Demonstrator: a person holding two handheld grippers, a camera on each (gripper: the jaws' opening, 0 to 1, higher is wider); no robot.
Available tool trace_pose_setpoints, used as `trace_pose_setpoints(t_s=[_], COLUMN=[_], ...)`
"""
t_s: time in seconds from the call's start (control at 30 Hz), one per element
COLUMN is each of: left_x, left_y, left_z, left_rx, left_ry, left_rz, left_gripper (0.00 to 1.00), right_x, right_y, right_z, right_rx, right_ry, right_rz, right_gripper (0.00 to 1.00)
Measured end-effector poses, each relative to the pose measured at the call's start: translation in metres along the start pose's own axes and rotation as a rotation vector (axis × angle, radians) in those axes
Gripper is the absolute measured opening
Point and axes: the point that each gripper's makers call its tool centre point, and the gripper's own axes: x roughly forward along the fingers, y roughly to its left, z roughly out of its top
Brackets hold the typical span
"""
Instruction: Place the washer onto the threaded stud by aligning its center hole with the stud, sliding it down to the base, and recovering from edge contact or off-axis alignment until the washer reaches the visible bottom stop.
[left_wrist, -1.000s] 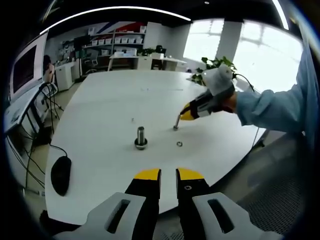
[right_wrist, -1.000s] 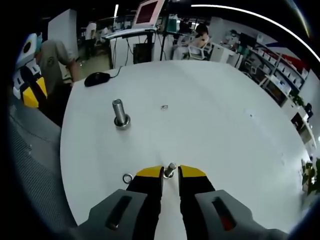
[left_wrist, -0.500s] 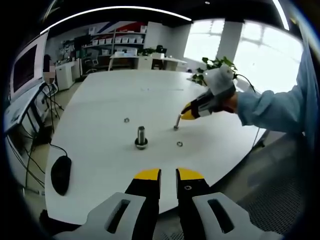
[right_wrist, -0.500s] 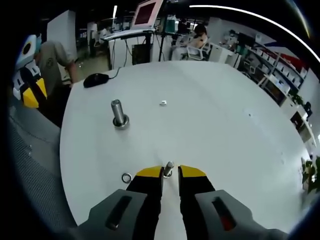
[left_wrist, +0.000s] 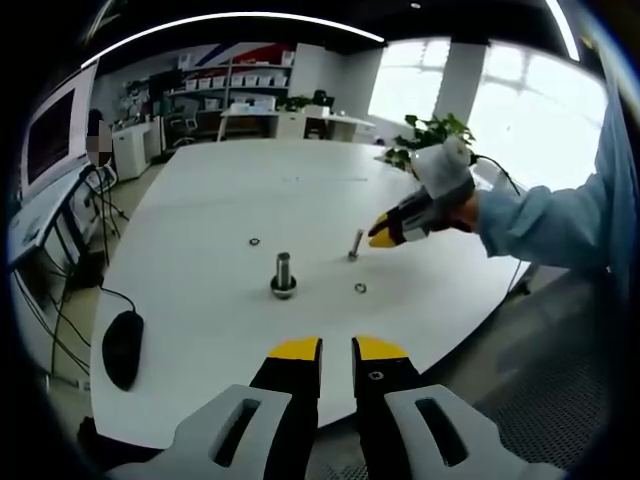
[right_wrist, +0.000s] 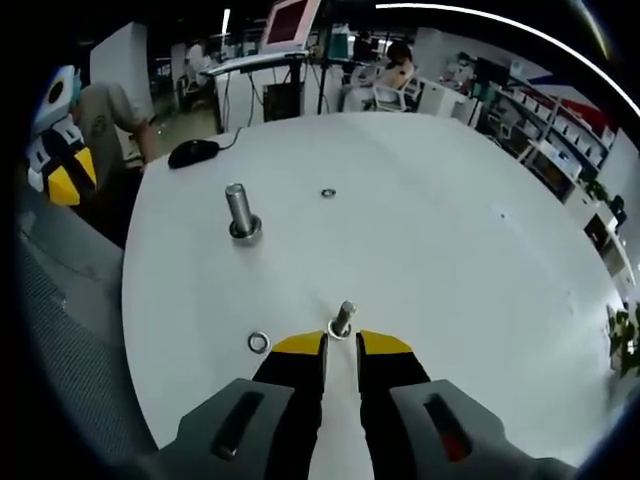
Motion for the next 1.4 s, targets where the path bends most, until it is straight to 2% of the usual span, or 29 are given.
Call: trace_pose_setpoints(t_s=[0.3,1.1,1.4], left_x=[0.0,0.0,0.0], left_y=[0.0,0.0,-0.001], left_z=[0.0,0.0,0.0], left_rx=[-0.002,-0.001,0.0], left_ry=[0.0,-0.001,0.0], left_rz=[0.001,-0.002,-0.004], left_gripper=[0.1,0.1,0.1], right_x=[0.006,0.021,0.024], right_y=[0.01,0.066,0.073], right_z=[-0.009,-0.018,-0.02], right_rx=[-0.002,-0.052,-0.067], right_ry=[0.023,0.067,0.079], right_rz=[0.028,0.154,0.173], right_gripper=[0.14,0.14,0.14])
